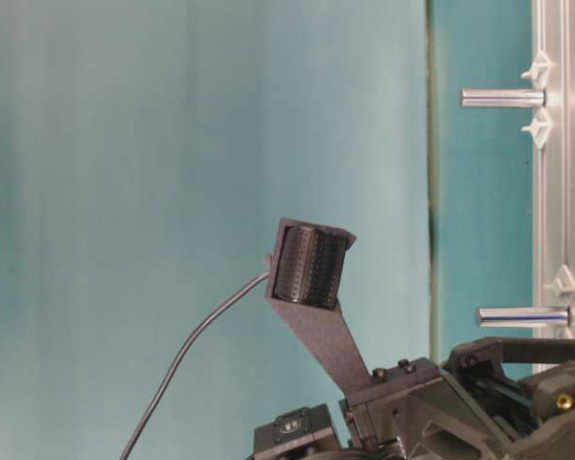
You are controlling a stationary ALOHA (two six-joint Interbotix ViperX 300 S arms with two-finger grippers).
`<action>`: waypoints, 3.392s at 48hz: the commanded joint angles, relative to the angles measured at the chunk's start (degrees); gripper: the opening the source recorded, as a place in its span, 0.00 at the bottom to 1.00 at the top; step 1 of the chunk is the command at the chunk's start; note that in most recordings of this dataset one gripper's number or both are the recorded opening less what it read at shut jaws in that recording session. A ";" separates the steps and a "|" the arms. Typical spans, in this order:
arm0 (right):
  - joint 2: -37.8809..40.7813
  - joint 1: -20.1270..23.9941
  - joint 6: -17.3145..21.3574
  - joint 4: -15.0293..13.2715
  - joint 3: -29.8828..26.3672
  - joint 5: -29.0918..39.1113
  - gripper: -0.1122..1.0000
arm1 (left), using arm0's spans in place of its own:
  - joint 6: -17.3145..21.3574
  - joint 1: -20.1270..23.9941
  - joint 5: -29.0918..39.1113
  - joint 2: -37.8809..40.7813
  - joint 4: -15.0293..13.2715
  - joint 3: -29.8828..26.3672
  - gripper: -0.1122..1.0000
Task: Find the location of the shaft and insert the large gear.
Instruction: 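Close the left gripper on the blue gear's hub, then lift the blue gear and carry it toward the right shaft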
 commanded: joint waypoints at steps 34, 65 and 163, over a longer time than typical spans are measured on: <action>0.18 -0.09 0.53 0.00 -0.53 -0.35 0.16 | 0.26 0.09 2.90 -1.49 0.26 -4.22 0.75; -1.14 -0.09 0.53 0.00 -0.35 -0.53 0.16 | 12.92 3.60 1.23 -9.84 0.53 -10.20 0.75; -3.96 -1.05 0.53 0.00 1.23 -1.93 0.16 | 29.53 13.27 1.41 8.61 0.53 -32.17 0.75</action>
